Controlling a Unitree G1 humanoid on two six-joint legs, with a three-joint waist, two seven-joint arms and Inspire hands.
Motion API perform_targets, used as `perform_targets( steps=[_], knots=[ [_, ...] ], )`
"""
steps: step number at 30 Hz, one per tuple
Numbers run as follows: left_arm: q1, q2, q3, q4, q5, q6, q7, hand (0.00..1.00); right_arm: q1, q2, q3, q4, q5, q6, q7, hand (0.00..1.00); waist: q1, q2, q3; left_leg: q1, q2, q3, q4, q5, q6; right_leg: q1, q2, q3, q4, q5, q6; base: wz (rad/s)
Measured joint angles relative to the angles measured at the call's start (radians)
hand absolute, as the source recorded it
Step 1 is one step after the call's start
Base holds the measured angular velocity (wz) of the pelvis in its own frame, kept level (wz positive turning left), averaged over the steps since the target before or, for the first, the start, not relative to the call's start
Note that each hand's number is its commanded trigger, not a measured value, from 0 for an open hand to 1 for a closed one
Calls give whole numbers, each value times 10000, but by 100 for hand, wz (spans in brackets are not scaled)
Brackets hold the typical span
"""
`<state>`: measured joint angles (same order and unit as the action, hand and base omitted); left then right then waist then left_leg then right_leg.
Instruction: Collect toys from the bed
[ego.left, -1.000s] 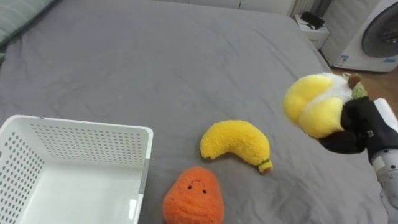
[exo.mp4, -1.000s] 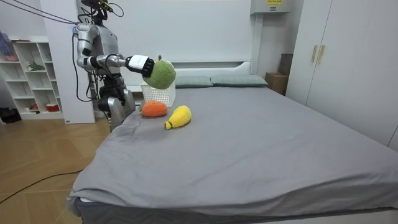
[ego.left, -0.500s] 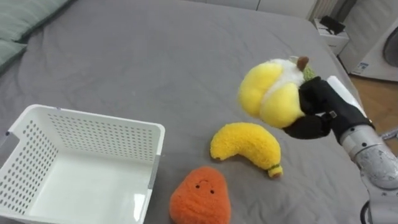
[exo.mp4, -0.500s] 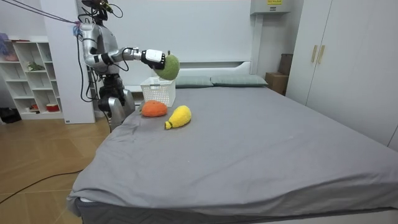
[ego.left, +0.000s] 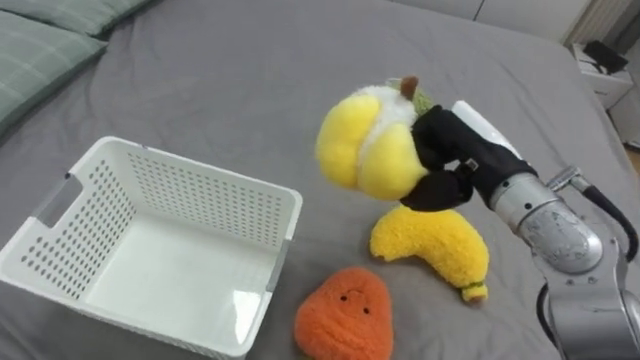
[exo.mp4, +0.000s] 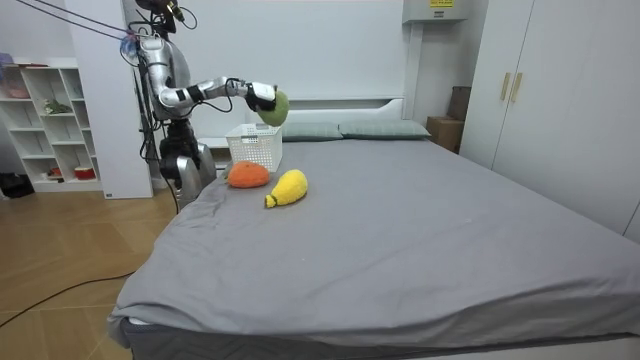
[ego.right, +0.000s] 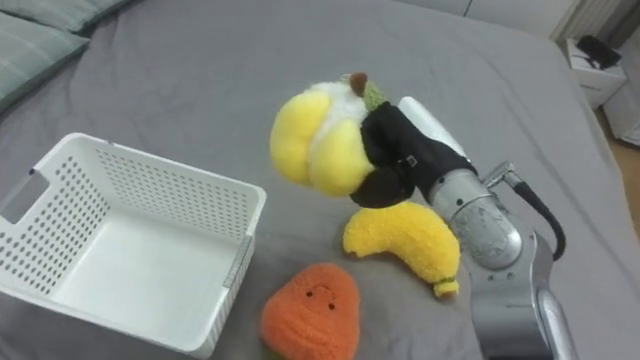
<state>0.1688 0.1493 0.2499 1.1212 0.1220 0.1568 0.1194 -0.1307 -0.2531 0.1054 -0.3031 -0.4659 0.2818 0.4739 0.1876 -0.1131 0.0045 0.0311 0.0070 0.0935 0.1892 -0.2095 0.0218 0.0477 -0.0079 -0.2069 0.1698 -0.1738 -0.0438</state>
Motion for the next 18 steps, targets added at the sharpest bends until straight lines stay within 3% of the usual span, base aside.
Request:
perform_targets(
  steps=[11,16,17,18],
  knots=[
    [-525,38,-402,72,-16,-135,50,0,-391,213,1500,-23,-205,52,733,100,550,-30,6,-32,-54,-190,-24,41,65,50,-65,-186,13,38,60,4],
    [-632,61,-683,226,-6,-46,25,0,-1057,561,1818,57,-584,187,1029,97,759,-19,22,-61,-55,-222,-70,49,75,27,-66,-206,5,45,61,1],
    [-665,61,-683,227,-6,-44,5,0,-1200,649,1906,57,-553,186,1030,53,793,-20,21,-63,-57,-249,-74,49,75,35,-66,-228,4,45,61,5],
    [-725,61,-718,225,-18,-42,-22,0,-1283,736,1972,58,-534,186,1019,26,918,-21,21,-60,-60,-266,-81,50,75,39,-67,-255,4,45,61,5]
  ],
)
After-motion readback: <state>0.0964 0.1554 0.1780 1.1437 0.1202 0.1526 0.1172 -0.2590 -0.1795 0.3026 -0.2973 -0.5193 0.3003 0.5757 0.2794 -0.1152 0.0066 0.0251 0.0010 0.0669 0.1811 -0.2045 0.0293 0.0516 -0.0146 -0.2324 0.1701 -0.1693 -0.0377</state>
